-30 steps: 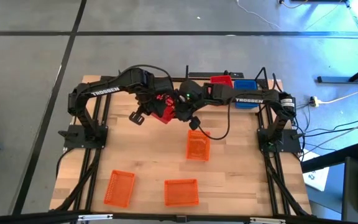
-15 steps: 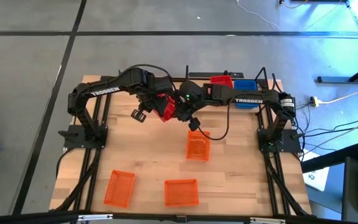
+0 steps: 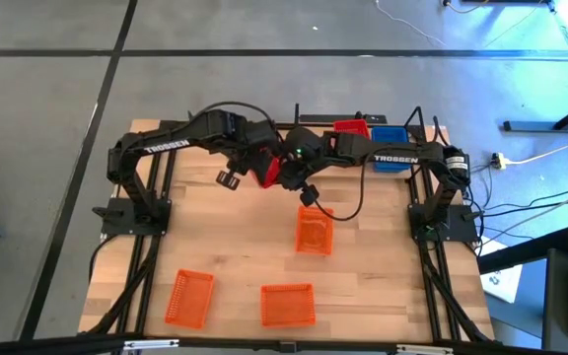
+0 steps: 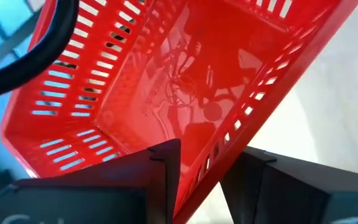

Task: Stack baskets on shelf by color
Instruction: Stack the red basket on top of the stacked red basket on the shelf

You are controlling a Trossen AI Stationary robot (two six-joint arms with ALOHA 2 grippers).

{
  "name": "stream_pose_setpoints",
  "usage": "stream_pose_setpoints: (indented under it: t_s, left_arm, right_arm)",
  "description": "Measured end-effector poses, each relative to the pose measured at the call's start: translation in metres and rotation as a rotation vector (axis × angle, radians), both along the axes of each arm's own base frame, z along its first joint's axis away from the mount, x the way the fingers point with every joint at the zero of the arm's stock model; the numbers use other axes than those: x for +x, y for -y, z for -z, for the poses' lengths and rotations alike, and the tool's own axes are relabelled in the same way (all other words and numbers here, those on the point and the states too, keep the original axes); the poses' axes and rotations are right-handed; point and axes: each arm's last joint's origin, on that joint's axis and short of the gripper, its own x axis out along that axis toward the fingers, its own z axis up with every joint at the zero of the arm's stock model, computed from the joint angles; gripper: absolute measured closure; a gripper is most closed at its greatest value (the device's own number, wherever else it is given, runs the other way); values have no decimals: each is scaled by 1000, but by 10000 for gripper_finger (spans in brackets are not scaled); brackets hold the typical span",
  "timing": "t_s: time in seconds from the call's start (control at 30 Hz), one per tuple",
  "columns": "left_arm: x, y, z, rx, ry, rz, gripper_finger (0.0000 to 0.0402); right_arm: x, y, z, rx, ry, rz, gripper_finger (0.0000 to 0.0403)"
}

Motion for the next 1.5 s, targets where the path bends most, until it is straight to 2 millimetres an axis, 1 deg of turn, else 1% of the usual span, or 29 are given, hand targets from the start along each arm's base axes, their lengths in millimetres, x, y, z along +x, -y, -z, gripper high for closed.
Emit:
stream_pose_setpoints:
  t_s: [0.13,0.43,0.53,0.67,0.77,0.9,0.97,1.03,1.07,1.13,1.17,1.27,1.3,1.4,1.47,1.5]
  left_arm:
    - [-3,3,-5,37,-3,55,315]
    - [-9,21,-20,128,36,227,315]
    - [-8,23,-21,182,25,221,315]
    - [-8,27,-23,275,19,197,315]
    - [-9,29,-27,307,30,192,315]
    - [-11,30,-44,338,97,180,315]
    - [-14,31,-63,389,194,148,315]
    - [-20,32,-77,413,232,124,315]
    - [-22,32,-82,419,241,118,315]
    - [-23,33,-94,438,306,112,315]
    - [-24,34,-101,447,336,118,315]
    - [-32,38,-122,459,435,108,315]
    - [-35,39,-128,462,457,100,315]
    - [-45,41,-144,460,537,75,315]
    - [-48,42,-149,457,561,61,315]
    - [-49,42,-150,454,572,45,315]
  right_arm:
    - [0,0,0,0,-5,0,403]
    - [-3,5,0,7,-23,21,403]
    - [-3,7,0,19,-27,41,403]
    - [-4,10,-1,-14,-28,94,403]
    - [-4,13,-1,-30,-29,117,403]
    - [-5,13,-3,-21,-33,132,403]
    - [-7,16,6,-15,-89,141,403]
    - [-6,18,17,-20,-134,152,403]
    - [-7,17,16,-21,-140,156,403]
    - [-9,17,4,-24,-97,157,403]
    - [-10,17,2,-23,-98,163,403]
    - [-12,23,14,-35,-167,219,403]
    - [-12,25,15,-46,-173,233,403]
    - [-17,30,2,-99,-186,322,403]
    - [-25,36,-3,-101,-250,387,403]
    - [-26,41,-9,-96,-250,421,403]
